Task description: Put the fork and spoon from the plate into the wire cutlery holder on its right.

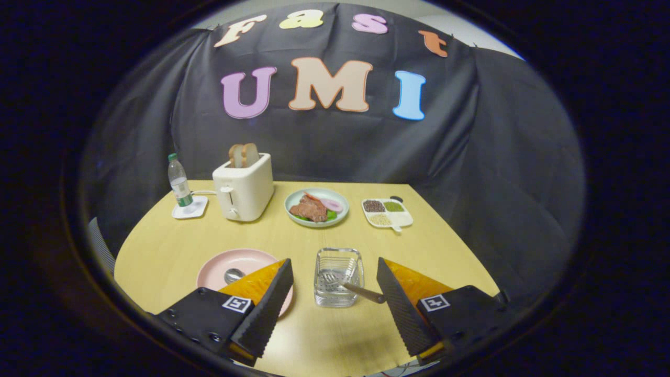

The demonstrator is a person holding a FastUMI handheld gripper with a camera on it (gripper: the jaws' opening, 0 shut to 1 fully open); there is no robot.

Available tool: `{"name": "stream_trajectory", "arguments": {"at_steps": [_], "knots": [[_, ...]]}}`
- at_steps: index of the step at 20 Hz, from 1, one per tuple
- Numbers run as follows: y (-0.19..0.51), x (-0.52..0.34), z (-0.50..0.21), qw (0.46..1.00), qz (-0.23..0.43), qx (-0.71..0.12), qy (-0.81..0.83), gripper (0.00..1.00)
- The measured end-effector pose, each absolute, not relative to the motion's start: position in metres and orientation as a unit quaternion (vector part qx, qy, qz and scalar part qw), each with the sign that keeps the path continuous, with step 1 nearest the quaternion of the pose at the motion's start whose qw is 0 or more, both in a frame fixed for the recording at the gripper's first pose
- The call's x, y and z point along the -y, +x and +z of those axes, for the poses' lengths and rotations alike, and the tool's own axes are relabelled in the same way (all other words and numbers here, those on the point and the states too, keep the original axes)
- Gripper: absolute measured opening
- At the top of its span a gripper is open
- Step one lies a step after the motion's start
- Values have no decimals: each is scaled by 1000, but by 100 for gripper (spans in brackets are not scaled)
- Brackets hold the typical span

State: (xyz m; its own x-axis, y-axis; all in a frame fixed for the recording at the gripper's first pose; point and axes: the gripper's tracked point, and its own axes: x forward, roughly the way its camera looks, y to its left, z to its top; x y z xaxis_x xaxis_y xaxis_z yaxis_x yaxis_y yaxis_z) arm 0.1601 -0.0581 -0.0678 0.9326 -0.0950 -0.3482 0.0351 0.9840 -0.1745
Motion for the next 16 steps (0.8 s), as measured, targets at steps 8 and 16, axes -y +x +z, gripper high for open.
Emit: {"name": "stream_trajectory", "arguments": {"at_steps": [8,16], "knots": [[121,-23,-109,985,-7,-167,-39,100],[88,-67,-178,976,15,-217,-20,100]]}}
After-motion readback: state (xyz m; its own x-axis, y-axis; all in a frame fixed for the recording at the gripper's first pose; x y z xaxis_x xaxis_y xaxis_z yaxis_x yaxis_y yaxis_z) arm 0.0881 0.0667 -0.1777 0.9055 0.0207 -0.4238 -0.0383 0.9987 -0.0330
